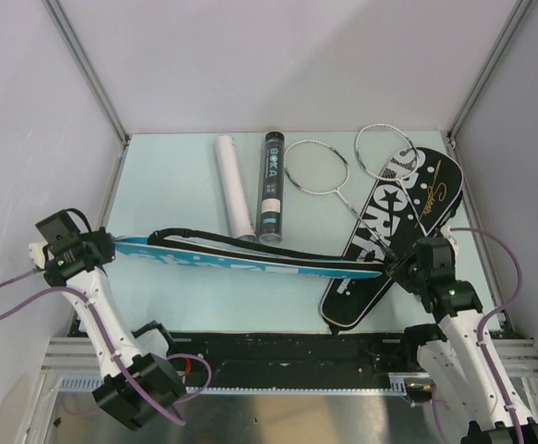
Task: Pack up the badminton gear
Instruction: Zip the racket bag at the center of the board, then place the racket bag at the center of the board.
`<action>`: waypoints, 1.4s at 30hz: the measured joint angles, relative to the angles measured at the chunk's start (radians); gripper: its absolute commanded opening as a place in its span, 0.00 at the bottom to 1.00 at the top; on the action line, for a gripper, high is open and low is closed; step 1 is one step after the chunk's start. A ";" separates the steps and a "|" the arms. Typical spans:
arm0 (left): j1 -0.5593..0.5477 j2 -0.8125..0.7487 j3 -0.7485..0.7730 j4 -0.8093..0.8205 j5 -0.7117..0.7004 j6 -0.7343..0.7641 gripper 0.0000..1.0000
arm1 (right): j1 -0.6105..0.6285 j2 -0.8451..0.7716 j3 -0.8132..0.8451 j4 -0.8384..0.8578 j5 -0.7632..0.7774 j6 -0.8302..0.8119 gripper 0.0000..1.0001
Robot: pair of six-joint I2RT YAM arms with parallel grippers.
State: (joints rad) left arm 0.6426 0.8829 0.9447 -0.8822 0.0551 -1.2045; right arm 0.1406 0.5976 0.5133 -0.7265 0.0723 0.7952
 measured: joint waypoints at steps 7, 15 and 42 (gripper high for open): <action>0.004 -0.007 0.015 0.042 -0.029 0.001 0.00 | 0.189 0.028 0.219 0.003 0.001 -0.177 0.73; 0.002 -0.042 0.015 0.045 -0.025 0.000 0.00 | 0.649 0.245 0.332 0.327 0.053 -0.494 0.77; 0.000 -0.040 0.139 0.058 0.041 0.020 0.97 | 1.020 0.872 0.534 0.565 0.059 -1.071 0.00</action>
State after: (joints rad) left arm 0.6422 0.8429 1.0836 -0.8238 0.0959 -1.1847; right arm 1.1610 1.4696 1.0470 -0.1612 0.1314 -0.2760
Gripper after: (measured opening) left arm 0.817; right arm 0.074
